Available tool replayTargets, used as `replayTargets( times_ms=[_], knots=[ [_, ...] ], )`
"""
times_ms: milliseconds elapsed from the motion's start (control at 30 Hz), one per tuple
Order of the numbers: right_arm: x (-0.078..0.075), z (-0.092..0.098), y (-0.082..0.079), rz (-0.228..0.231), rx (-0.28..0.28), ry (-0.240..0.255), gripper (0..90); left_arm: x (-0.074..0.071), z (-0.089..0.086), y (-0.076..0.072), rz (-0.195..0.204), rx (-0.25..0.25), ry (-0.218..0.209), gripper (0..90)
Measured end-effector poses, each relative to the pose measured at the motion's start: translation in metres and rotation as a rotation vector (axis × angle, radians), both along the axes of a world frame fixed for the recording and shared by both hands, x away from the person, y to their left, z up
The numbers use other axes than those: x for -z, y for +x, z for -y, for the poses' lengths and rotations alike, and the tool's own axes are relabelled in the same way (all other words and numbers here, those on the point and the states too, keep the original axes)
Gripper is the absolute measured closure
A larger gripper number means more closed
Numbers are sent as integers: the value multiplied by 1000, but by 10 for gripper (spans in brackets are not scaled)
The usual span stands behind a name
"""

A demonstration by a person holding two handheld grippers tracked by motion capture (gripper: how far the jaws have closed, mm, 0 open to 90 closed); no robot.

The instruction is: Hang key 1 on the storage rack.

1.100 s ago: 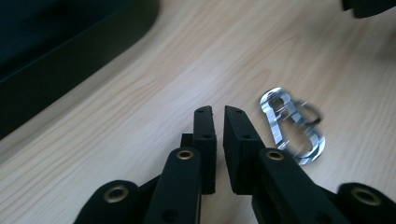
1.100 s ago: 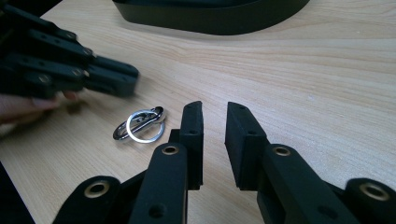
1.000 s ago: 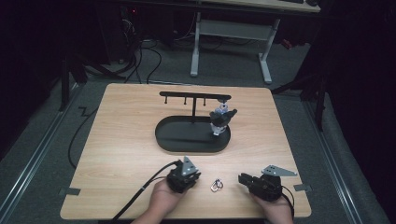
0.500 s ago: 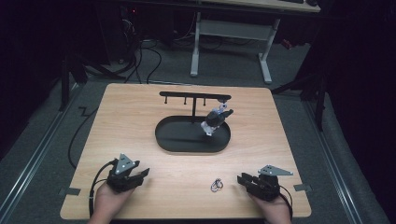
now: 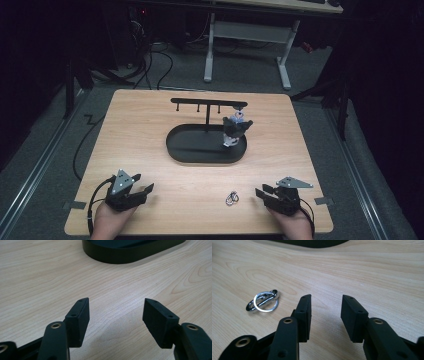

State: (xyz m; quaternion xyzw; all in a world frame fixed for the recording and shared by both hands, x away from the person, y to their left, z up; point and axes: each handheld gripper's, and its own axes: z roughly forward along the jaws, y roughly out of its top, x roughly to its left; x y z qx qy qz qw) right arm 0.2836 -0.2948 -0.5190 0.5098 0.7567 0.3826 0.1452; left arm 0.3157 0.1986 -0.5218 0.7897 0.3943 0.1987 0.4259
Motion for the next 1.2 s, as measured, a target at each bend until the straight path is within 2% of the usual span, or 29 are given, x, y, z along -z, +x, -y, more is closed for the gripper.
replayTargets(
  times_ms=[133, 300, 400, 433, 600, 700, 967, 1067, 1200],
  knots=[
    [0, -9, 2, -26, -20, -63, 554, 1, -3, -2, -15, -2, -18, 390],
    [-5, -17, 7, -65, -34, -139, 519, 0, -1, -1, -2, 17, -24, 390],
    [-10, -21, 10, -102, -26, -159, 494, 2, -1, 1, -10, 32, -26, 391],
    [-10, -21, 11, -103, -25, -163, 491, 2, -1, 1, -9, 35, -25, 391],
    [-14, -24, 17, -167, -13, -205, 481, -1, -1, 1, 6, 49, -25, 390],
    [-18, -27, 19, -200, -26, -233, 476, -2, -1, 1, 7, 50, -28, 390],
    [-34, -47, 23, -271, -132, -346, 446, 0, 0, 0, -3, 58, -30, 390],
    [-37, -53, 23, -292, -154, -358, 442, 0, 0, 0, -2, 62, -32, 390],
    [-38, -61, 25, -324, -192, -403, 438, 0, 1, 1, -2, 68, -32, 390]
  ],
)
